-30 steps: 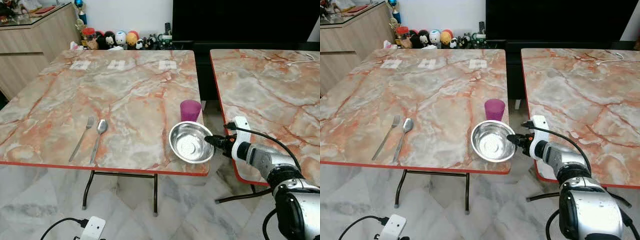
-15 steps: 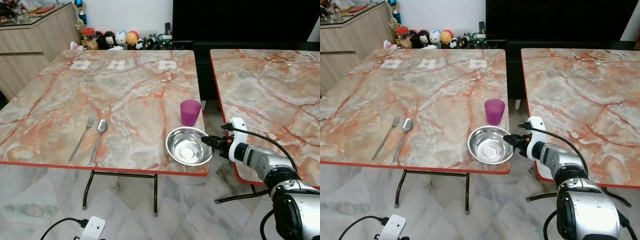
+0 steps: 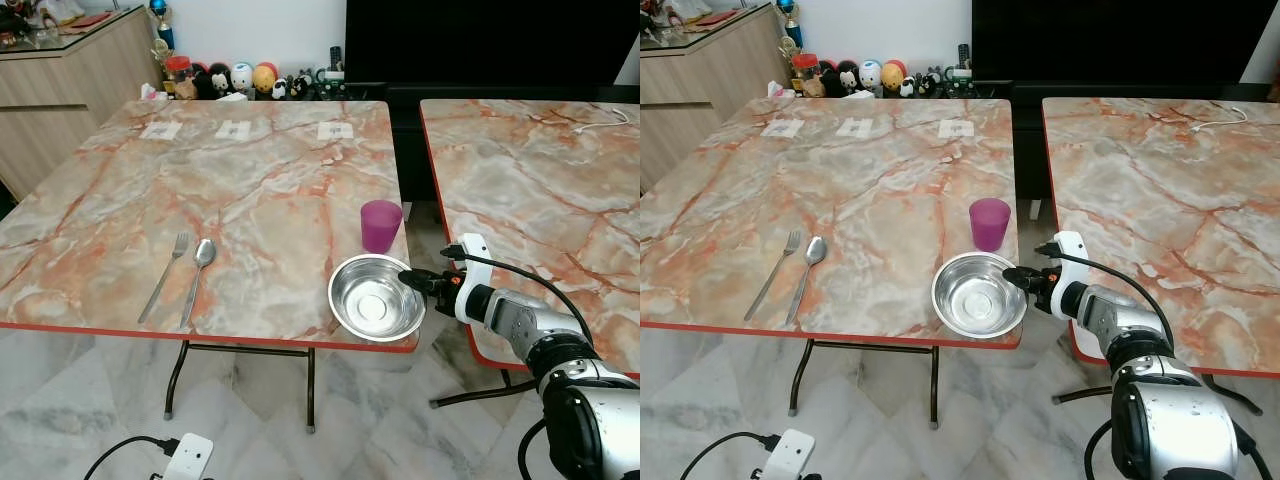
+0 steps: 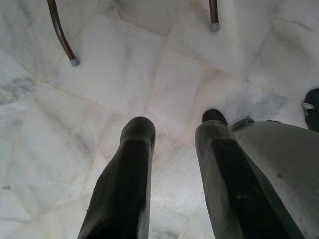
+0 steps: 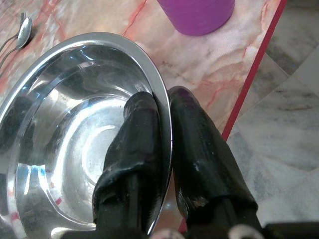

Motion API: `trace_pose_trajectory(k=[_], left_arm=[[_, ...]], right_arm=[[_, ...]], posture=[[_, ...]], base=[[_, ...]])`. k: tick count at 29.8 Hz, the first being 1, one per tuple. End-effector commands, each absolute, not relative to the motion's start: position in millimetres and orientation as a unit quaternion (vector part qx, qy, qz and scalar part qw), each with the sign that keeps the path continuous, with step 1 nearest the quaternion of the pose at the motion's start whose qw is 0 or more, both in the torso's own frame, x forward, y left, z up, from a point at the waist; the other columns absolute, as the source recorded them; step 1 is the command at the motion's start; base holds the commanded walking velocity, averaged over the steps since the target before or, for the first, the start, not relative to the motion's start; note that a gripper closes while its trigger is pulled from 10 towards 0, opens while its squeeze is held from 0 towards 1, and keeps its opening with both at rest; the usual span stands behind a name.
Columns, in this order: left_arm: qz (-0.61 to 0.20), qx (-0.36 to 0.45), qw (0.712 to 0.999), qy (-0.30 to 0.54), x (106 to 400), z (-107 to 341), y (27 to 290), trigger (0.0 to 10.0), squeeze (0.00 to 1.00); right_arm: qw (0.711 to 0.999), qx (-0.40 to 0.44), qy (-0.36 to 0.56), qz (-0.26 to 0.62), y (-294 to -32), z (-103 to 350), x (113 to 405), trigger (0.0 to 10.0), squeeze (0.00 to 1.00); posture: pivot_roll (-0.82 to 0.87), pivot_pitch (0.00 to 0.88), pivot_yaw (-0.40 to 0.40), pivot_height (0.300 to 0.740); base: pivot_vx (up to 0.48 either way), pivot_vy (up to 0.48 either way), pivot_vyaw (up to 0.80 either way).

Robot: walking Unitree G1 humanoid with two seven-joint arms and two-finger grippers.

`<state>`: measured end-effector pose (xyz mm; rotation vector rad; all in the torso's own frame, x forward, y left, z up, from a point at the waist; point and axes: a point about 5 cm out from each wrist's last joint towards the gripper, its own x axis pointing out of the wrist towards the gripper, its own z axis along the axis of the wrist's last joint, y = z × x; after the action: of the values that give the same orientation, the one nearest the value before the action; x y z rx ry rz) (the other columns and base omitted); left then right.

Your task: Setting the table

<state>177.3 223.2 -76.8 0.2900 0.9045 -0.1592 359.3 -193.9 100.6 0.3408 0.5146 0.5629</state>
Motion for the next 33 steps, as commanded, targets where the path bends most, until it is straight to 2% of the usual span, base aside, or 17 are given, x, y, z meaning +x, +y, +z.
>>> trace_pose_trajectory(k=[1,6,10,13,15,23,27,28,29,30,32,33], left_arm=[[-0.082,0.145,0.877,0.450,171,-80,224,10.0,0.00],[-0.077,0.144,0.878,0.449,169,-80,225,10.0,0.00],[-0.076,0.147,0.877,0.451,168,-81,226,10.0,0.00],[-0.078,0.151,0.876,0.452,168,-81,227,10.0,0.00],[-0.077,0.153,0.875,0.452,168,-80,228,10.0,0.00],[-0.085,0.163,0.875,0.449,170,-79,227,10.0,0.00],[-0.085,0.165,0.876,0.445,173,-79,226,10.0,0.00],[-0.083,0.168,0.877,0.442,174,-78,225,10.0,0.00],[-0.083,0.168,0.877,0.442,174,-78,225,10.0,0.00],[-0.079,0.170,0.878,0.440,175,-78,225,10.0,0.00],[-0.076,0.172,0.879,0.439,175,-78,226,10.0,0.00],[-0.074,0.172,0.879,0.440,175,-78,226,10.0,0.00]], right_arm=[[0.918,0.162,0.252,0.261,-196,96,357,0.0,0.00],[0.933,0.235,0.174,0.208,-211,104,360,0.0,0.00],[0.926,0.306,0.107,0.193,-222,107,353,0.0,0.00],[0.924,0.324,0.082,0.187,-223,104,345,0.0,0.00],[0.915,0.353,0.025,0.195,-215,111,328,0.0,0.00],[0.895,0.394,-0.046,0.206,-183,126,289,0.0,0.00],[0.889,0.398,-0.088,0.208,-175,137,278,0.0,0.00],[0.895,0.396,-0.116,0.170,-179,141,273,0.0,0.00],[0.895,0.396,-0.116,0.170,-179,141,273,0.0,0.00],[0.921,0.352,-0.126,0.107,-185,140,271,10.0,0.00],[0.939,0.311,-0.137,0.053,-190,140,269,10.0,0.00],[0.934,0.323,-0.149,0.034,-194,140,268,10.0,0.00]], posture=[[-0.01,0.000,0.004,0.740],[-0.01,0.000,0.004,0.740],[-0.01,0.000,0.016,0.740],[-0.02,0.000,0.023,0.740],[-0.03,0.000,0.035,0.740],[-0.06,0.000,0.056,0.740],[-0.06,0.000,0.055,0.740],[-0.06,0.000,0.054,0.740],[-0.06,0.000,0.054,0.740],[-0.06,0.000,0.057,0.740],[-0.07,0.000,0.060,0.740],[-0.07,0.000,0.061,0.740]], base=[[0.000,0.000,0.00],[0.000,0.000,0.00],[0.000,0.000,0.00],[0.000,0.000,0.00],[0.000,0.000,0.00],[0.000,0.000,0.00],[0.000,0.000,0.00],[0.000,0.000,0.00],[0.000,0.000,0.00],[0.000,0.000,0.00],[0.000,0.000,0.00],[0.000,0.000,0.00]])
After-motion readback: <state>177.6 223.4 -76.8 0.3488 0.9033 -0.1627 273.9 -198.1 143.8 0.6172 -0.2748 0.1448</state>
